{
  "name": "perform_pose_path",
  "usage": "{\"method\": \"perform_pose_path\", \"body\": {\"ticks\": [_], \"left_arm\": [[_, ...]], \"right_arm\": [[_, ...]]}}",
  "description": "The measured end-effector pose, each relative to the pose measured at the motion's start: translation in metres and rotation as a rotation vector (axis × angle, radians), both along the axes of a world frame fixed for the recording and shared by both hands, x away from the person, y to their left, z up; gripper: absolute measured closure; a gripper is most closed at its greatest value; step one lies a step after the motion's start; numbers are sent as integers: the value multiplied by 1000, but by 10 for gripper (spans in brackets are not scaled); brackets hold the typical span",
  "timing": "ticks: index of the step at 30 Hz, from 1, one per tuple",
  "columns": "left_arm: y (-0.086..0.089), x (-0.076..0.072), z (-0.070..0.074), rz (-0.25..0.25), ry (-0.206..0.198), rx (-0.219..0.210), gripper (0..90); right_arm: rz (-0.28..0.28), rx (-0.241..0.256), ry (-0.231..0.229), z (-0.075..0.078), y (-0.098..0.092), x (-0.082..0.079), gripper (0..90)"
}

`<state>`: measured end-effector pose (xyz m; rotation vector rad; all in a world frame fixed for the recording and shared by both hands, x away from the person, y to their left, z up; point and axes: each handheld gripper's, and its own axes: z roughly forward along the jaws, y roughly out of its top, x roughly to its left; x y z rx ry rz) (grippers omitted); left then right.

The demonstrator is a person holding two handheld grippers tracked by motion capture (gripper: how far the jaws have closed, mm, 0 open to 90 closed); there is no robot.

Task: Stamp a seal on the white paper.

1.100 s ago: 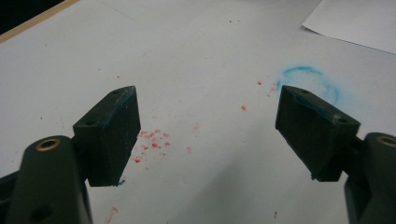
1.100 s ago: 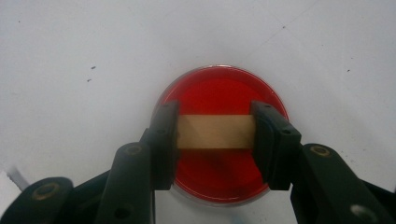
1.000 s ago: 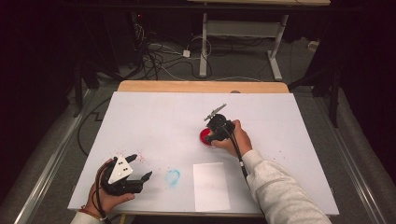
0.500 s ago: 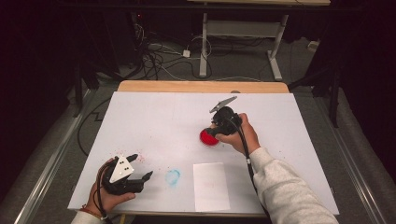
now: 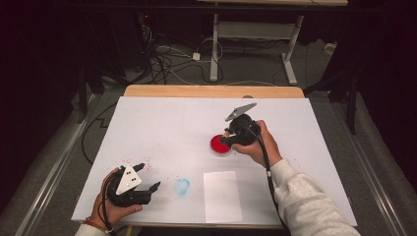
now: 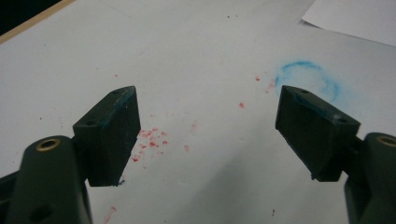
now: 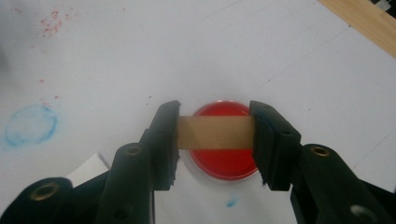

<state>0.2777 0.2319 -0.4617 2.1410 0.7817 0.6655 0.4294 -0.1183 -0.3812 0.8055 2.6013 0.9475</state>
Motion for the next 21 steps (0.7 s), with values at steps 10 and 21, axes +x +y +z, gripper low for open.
{"method": "perform_pose_path", "body": {"ticks": [10,21], "left_arm": [[0,0,0,0,2,-3,214],[-4,0,0,-2,11,-1,214]], "right_arm": [[71,28,-38,7,-6,-26,555],[154,33,-37,-1,-4,-58,554]]}}
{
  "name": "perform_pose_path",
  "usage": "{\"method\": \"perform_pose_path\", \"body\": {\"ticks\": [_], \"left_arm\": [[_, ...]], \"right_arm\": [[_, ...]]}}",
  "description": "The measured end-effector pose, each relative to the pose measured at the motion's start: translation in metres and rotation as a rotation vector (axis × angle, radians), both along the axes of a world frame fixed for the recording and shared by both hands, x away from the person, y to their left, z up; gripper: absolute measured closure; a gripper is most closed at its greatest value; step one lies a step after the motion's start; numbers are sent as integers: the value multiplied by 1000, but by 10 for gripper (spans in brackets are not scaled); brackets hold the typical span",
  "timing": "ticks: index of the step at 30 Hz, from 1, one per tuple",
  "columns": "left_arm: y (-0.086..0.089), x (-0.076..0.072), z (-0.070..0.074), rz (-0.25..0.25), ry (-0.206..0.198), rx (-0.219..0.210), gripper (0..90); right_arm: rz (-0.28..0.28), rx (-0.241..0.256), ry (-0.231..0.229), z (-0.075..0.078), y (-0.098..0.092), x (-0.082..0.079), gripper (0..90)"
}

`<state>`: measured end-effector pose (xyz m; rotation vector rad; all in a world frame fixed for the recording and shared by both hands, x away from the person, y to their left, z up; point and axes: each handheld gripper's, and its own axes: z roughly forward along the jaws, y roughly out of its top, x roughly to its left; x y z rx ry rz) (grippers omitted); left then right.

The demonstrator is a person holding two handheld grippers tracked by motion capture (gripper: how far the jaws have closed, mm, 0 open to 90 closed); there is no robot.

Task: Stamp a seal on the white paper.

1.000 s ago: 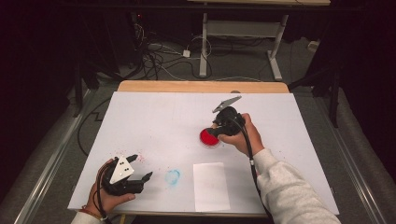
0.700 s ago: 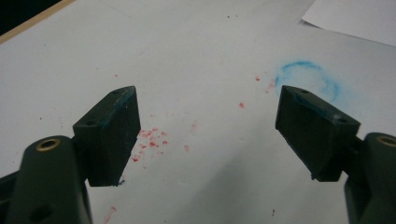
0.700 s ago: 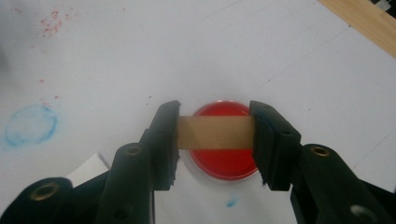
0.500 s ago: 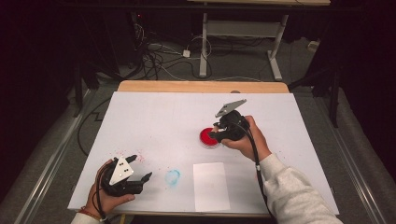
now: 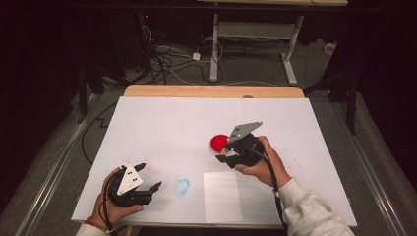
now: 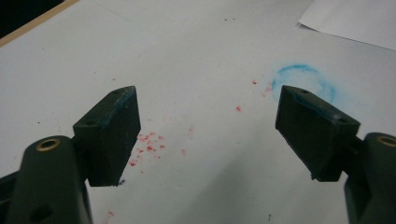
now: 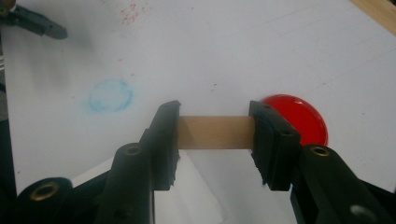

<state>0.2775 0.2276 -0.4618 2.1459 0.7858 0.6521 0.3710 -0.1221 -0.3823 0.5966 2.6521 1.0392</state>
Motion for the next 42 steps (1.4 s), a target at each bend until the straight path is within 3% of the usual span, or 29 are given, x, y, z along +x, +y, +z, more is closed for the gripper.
{"method": "perform_pose_path", "body": {"ticks": [18,21,27,42], "left_arm": [[1,0,0,-4,-13,10,214],[1,-1,0,-3,-2,8,214],[0,-1,0,-7,0,14,214],[0,0,0,-12,-9,27,214]], "right_arm": [[54,-3,13,-1,-11,-25,554],[71,19,22,2,-13,-28,554],[96,-26,4,-1,-11,-39,554],[131,-74,-10,-14,-11,-53,554]]}}
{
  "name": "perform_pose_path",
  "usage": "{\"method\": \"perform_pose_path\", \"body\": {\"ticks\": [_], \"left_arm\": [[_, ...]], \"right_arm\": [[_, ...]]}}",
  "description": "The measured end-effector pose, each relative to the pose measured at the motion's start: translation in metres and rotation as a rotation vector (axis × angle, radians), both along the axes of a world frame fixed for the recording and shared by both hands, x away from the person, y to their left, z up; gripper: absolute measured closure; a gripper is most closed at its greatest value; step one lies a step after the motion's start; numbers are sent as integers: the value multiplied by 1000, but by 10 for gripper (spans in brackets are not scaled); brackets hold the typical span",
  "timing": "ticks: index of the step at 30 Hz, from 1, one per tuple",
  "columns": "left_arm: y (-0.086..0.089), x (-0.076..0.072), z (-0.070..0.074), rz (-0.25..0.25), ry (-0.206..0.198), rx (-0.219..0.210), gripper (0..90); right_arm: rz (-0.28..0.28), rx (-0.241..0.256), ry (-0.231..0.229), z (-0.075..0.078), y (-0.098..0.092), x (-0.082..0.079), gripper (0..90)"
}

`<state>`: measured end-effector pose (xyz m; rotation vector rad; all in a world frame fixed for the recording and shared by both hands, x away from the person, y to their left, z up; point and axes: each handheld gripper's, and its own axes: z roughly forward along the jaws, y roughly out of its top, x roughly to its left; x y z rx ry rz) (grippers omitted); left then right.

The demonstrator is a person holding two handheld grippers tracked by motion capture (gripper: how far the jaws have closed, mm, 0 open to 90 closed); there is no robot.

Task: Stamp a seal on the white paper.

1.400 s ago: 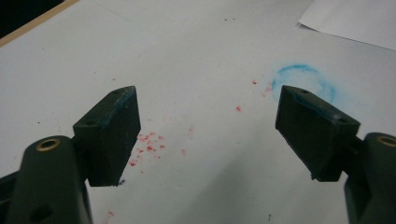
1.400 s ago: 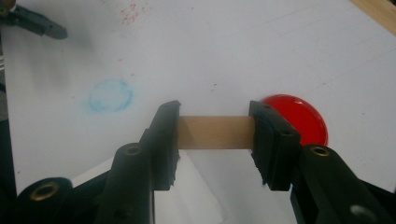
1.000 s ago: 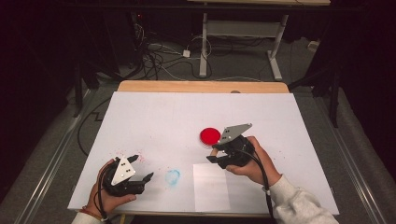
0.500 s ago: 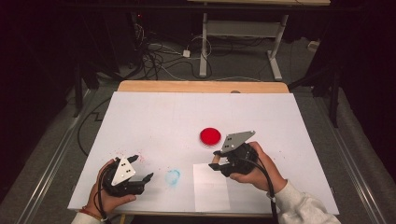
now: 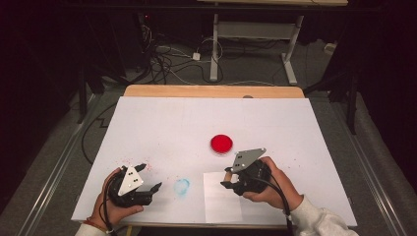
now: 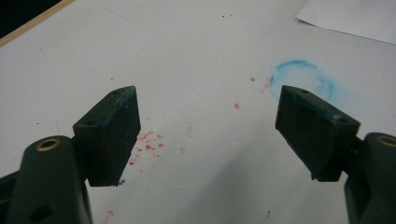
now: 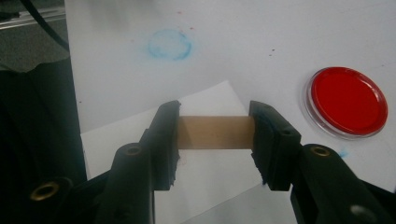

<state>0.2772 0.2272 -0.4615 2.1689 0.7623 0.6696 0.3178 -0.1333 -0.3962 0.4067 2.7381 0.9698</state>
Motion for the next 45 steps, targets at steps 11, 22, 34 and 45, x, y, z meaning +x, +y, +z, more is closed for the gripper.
{"method": "perform_pose_path", "body": {"ticks": [11,22,34,45], "left_arm": [[-1,0,-1,0,14,-2,213],[-1,0,-1,-3,16,0,213],[-2,0,-1,-5,17,-1,213],[-2,0,-1,-7,18,0,213]], "right_arm": [[21,-33,13,-10,1,-6,554],[49,-80,40,-26,10,-9,554],[56,-122,70,-40,16,-9,554],[66,-165,109,-59,21,-2,555]]}}
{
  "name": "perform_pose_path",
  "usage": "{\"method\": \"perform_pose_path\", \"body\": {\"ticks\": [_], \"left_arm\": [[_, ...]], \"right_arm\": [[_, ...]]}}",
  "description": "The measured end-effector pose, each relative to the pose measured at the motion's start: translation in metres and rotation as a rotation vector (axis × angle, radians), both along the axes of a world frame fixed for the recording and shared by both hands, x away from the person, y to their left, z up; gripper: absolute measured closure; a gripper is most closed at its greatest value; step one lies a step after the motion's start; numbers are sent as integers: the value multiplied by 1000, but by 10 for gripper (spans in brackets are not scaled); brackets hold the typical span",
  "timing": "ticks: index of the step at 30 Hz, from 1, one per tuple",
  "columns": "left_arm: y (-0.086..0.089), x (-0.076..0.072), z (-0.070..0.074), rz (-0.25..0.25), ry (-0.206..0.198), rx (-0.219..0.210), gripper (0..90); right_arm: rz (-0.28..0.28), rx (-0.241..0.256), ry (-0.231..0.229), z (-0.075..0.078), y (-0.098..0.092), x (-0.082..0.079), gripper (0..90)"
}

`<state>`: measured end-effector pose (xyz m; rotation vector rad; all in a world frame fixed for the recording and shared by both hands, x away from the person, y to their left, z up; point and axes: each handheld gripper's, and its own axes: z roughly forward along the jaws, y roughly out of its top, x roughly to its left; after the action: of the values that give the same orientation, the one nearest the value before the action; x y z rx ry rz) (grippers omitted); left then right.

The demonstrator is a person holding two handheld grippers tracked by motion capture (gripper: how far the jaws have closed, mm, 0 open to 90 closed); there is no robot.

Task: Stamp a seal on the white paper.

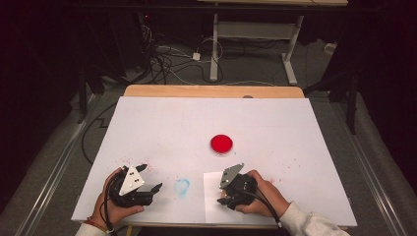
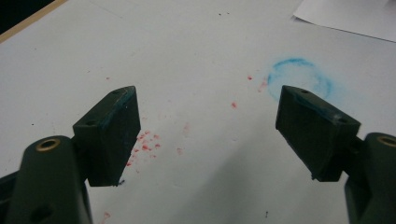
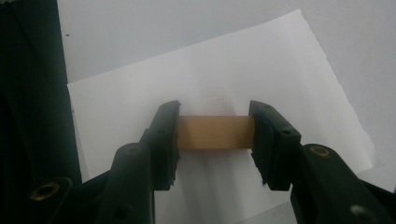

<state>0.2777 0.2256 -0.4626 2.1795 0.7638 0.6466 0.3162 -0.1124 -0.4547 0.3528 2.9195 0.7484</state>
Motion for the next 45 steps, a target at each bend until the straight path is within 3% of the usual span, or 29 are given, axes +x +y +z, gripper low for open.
{"method": "perform_pose_path", "body": {"ticks": [38,42,45], "left_arm": [[-1,0,1,-2,-2,2,214],[0,0,2,0,-7,-1,214],[0,0,2,0,-7,-1,214]], "right_arm": [[-4,-12,-1,-1,1,0,556],[-14,7,-14,0,0,0,555],[-25,56,-8,12,-4,1,555]]}}
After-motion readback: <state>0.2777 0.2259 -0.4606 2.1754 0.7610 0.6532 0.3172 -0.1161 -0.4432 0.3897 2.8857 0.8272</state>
